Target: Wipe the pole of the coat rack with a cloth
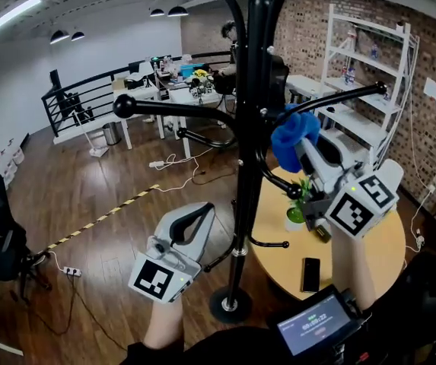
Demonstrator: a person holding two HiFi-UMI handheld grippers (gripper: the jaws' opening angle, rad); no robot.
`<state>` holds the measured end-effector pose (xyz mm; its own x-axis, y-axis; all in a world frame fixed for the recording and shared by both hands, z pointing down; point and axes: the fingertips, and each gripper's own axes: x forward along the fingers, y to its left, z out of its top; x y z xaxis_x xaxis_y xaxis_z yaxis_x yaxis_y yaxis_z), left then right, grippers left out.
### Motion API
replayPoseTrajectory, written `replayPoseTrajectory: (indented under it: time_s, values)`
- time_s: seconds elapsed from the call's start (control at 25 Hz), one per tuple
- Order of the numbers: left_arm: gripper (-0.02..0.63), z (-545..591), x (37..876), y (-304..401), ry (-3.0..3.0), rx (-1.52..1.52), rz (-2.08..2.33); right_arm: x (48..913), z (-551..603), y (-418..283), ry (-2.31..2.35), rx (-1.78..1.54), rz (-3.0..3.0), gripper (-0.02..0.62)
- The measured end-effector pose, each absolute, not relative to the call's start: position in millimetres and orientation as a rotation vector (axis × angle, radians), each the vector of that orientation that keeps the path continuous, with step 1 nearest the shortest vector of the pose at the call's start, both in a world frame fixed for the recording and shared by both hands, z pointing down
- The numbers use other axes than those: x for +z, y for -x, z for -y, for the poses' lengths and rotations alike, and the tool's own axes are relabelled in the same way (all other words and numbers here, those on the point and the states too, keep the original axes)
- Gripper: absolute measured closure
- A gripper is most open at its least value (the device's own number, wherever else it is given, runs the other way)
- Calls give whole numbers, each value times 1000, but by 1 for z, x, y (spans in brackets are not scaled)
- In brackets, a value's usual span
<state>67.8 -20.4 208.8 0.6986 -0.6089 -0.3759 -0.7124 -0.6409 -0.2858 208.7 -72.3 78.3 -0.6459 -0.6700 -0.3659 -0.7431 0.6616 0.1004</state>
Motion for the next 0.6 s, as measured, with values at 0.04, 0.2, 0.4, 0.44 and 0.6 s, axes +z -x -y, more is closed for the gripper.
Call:
replayPoseTrajectory:
  time_s: [0.04,0.2,0.4,0.44,0.6]
  values:
    - [603,15,210,-60,2502,357,-1027,91,74,-195,1156,347,-2615,545]
    - [603,6,217,-37,2531,392,-1046,142,79,-172,1247,236,-2661,545]
    - [603,11,245,-26,2577,313,-1063,183,56,-156,1296,251,-2691,545]
    - [603,16,249,-28,2581,286,-1063,189,53,-152,1293,274,-2710,545]
    - [603,34,242,-41,2588,284,-1057,200,48,-126,1259,444,-2789,545]
